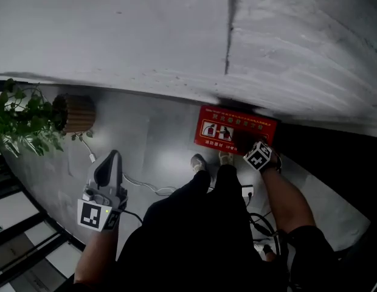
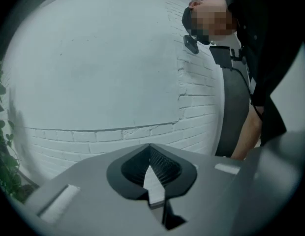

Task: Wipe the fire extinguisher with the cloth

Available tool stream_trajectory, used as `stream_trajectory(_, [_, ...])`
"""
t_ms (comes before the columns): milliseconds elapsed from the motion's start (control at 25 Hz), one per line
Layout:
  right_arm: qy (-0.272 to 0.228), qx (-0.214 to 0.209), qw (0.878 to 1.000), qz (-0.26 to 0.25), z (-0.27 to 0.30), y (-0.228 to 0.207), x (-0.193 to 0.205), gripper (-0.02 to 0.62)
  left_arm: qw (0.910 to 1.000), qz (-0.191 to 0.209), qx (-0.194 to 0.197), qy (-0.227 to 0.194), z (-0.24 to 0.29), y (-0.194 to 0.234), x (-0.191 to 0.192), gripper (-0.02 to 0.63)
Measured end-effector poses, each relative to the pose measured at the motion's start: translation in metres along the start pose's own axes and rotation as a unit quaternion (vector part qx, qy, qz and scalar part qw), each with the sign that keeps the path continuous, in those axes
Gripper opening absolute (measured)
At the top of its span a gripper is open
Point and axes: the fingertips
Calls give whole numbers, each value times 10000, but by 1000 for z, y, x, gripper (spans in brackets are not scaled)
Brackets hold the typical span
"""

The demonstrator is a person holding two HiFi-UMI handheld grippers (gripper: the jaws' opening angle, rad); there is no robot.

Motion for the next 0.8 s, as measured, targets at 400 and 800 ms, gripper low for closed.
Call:
stream_trajectory(400, [878, 687, 9839, 1394, -41, -46, 136, 63, 9993, -142, 276, -196, 12, -22, -5, 0])
stream_trajectory(800, [-832, -99, 9857, -1461, 12, 52, -115, 61, 9952, -254, -943, -43, -60, 21, 10, 0])
Point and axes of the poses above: the fingertips, and each gripper's own axes: z forward along the fingers, y to its left, x out of its underside, and after that the axes turned 3 degrees about -y, right-handed
